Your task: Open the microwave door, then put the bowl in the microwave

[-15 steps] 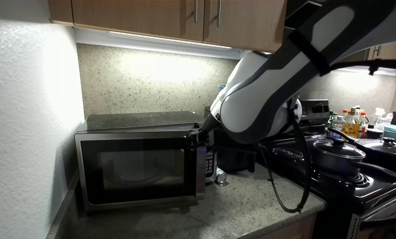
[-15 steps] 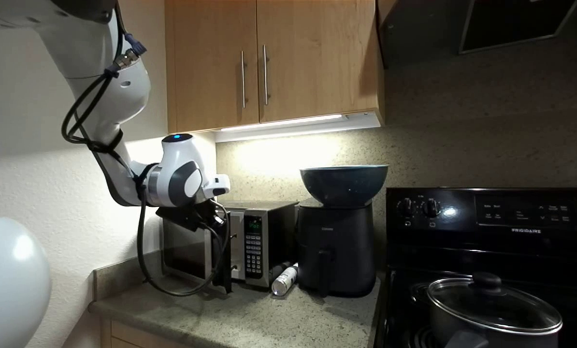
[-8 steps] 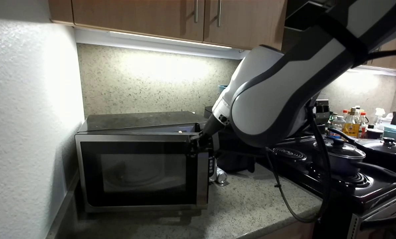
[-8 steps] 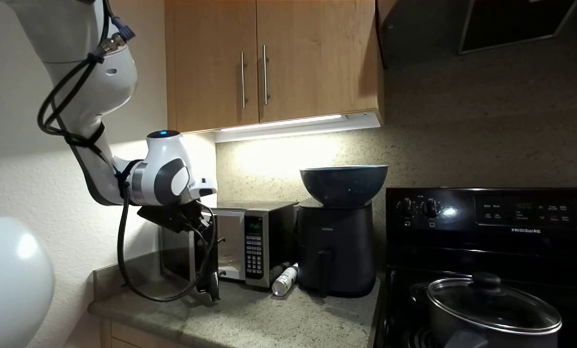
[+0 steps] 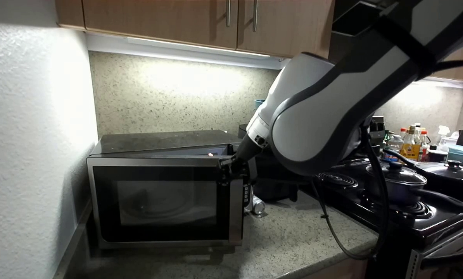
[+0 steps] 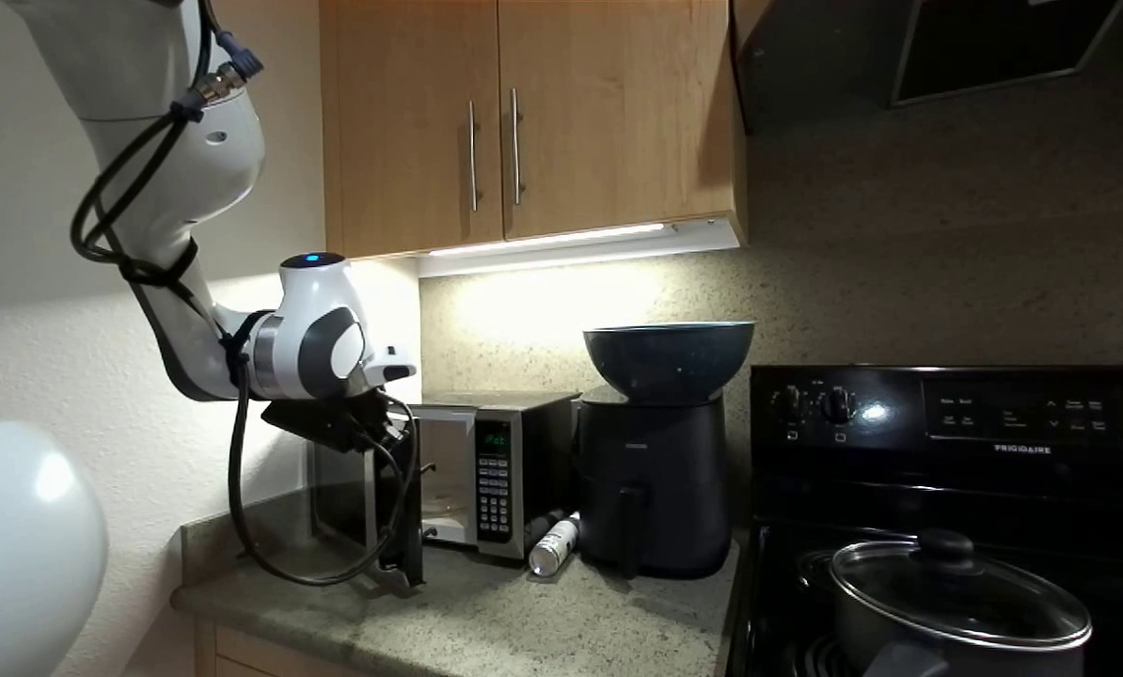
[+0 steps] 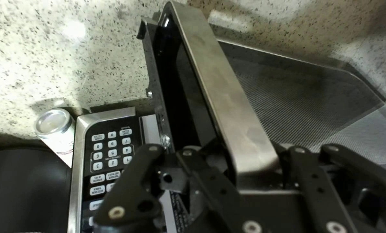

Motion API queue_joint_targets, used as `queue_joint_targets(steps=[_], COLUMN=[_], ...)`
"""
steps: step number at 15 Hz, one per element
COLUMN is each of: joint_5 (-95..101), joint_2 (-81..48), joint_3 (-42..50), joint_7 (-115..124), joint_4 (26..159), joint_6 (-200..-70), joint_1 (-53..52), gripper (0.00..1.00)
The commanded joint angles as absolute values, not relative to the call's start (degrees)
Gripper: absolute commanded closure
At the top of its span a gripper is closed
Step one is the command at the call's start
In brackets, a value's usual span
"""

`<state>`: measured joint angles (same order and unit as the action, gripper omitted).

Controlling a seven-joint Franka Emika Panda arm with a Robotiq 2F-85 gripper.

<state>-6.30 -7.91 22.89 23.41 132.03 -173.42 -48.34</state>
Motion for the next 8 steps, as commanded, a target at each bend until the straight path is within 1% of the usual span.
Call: queue_joint_targets(steps=[1, 3, 4, 5, 6, 7, 8], joint_5=[-3.0, -1.4, -3.1, -2.6, -2.6, -2.6, -2.5], joint_2=[-5.6, -5.4, -6.5, -6.2, -6.1, -6.0, -6.0], joint_3=[21.5, 21.9, 22.7, 22.7, 22.6, 22.6, 22.6], joint_7=[22.1, 23.3, 23.4, 23.4, 23.4, 23.4, 23.4], joint_4=[134.6, 134.7, 133.3, 133.5, 133.7, 133.8, 133.9], joint_6=[-172.4, -172.8, -173.4, -173.4, -173.4, -173.4, -173.4], joint_1=[-50.7, -51.3, -49.7, -50.1, -50.4, -50.6, -50.6], gripper=[0.57, 0.45, 0.62, 0.56, 0.48, 0.45, 0.45])
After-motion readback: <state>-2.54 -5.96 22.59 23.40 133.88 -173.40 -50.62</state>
